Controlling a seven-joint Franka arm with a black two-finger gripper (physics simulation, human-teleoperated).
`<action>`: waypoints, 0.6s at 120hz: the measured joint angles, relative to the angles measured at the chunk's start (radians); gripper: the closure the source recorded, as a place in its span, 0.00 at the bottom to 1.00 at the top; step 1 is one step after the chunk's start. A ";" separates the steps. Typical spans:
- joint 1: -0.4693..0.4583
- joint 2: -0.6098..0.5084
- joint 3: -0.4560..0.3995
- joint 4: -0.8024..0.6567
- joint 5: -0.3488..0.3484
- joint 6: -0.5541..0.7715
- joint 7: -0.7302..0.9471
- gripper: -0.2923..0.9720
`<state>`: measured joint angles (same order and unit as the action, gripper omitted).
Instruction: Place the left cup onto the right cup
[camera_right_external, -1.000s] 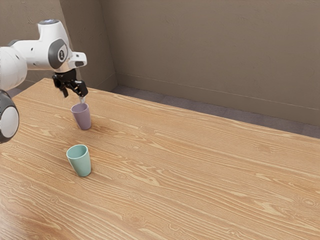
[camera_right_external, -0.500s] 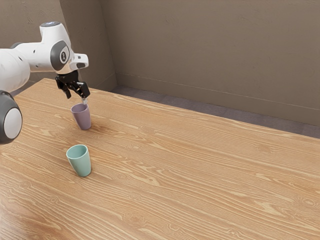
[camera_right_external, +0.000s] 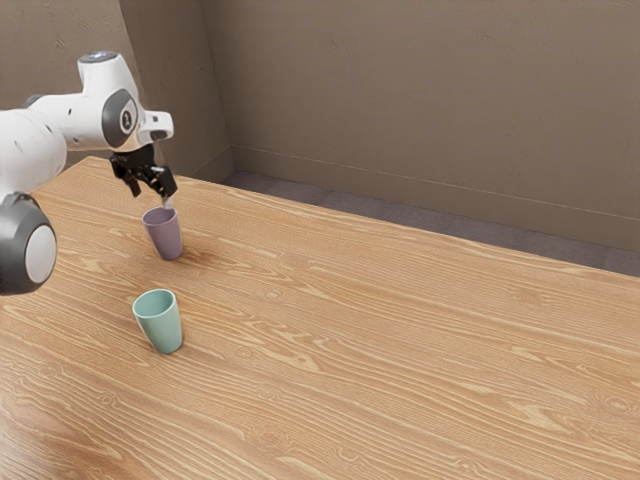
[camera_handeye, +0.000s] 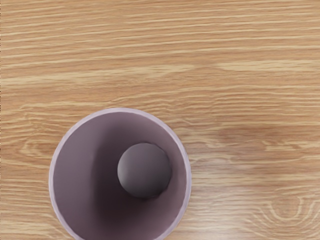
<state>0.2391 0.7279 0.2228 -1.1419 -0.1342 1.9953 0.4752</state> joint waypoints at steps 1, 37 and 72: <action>0.001 0.001 0.000 0.000 -0.001 0.000 0.001 0.23; 0.009 0.006 0.002 -0.002 -0.021 0.003 0.017 0.23; 0.008 0.034 0.001 0.013 -0.022 0.008 0.027 0.38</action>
<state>0.2470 0.7624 0.2239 -1.1288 -0.1564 2.0035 0.5023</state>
